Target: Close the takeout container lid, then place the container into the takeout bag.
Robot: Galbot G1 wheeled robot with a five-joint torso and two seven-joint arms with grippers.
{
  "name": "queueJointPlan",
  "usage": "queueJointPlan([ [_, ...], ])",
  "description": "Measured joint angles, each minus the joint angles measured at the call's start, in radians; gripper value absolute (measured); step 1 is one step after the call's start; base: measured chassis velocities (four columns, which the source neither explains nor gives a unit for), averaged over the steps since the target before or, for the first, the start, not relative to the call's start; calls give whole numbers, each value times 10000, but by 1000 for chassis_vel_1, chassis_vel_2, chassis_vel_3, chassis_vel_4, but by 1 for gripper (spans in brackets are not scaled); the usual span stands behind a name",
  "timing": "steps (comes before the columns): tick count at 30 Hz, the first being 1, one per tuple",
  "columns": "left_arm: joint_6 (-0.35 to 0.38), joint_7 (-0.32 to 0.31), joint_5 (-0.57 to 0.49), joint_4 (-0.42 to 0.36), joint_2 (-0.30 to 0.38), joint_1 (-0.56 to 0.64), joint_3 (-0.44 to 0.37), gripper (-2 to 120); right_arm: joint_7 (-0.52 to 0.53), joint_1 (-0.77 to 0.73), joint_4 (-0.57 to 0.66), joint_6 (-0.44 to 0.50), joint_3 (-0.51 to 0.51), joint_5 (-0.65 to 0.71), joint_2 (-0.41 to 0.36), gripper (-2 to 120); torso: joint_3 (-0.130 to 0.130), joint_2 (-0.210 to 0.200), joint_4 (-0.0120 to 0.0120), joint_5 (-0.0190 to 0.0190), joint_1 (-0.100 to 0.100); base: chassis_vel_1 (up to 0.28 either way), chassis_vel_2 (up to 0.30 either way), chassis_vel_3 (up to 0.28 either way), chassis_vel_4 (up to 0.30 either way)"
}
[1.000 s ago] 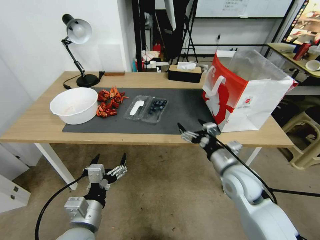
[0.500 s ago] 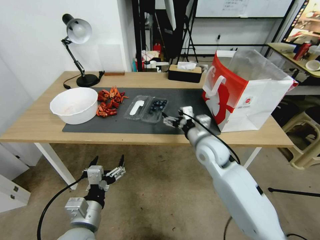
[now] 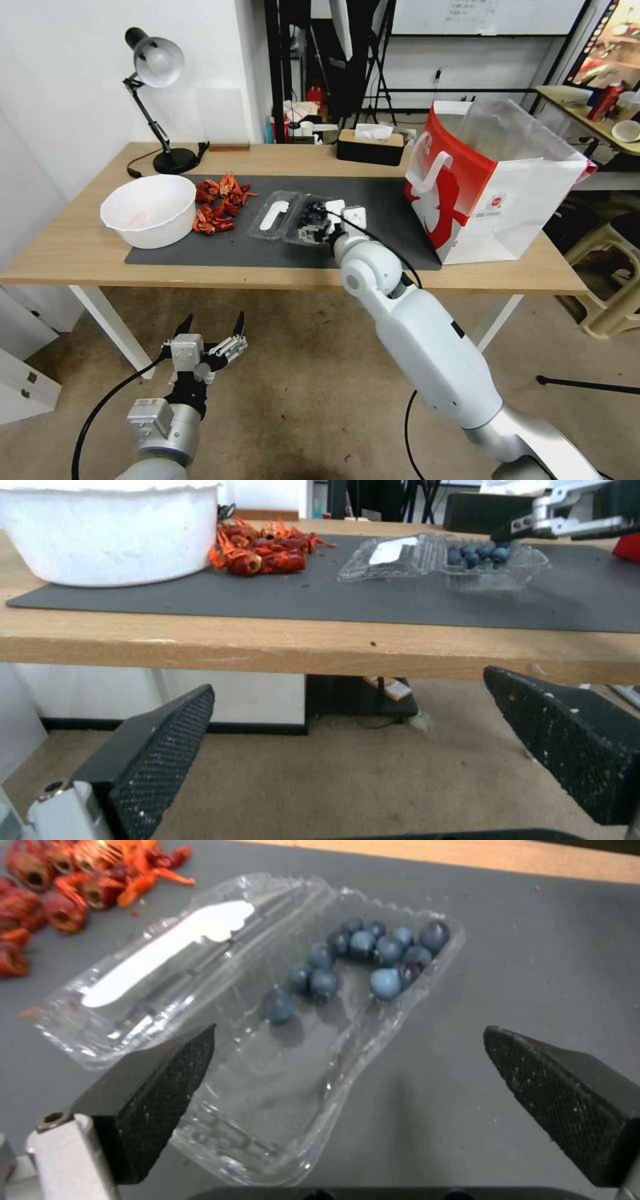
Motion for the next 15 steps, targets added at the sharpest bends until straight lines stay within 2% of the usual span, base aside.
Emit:
queueJointPlan([
  [15,-119,-36,0,-30,-21,37,-18,100,575,375,-605,19,-324,635,111,100,-1,0,1,0,-1,0,0,0,0],
])
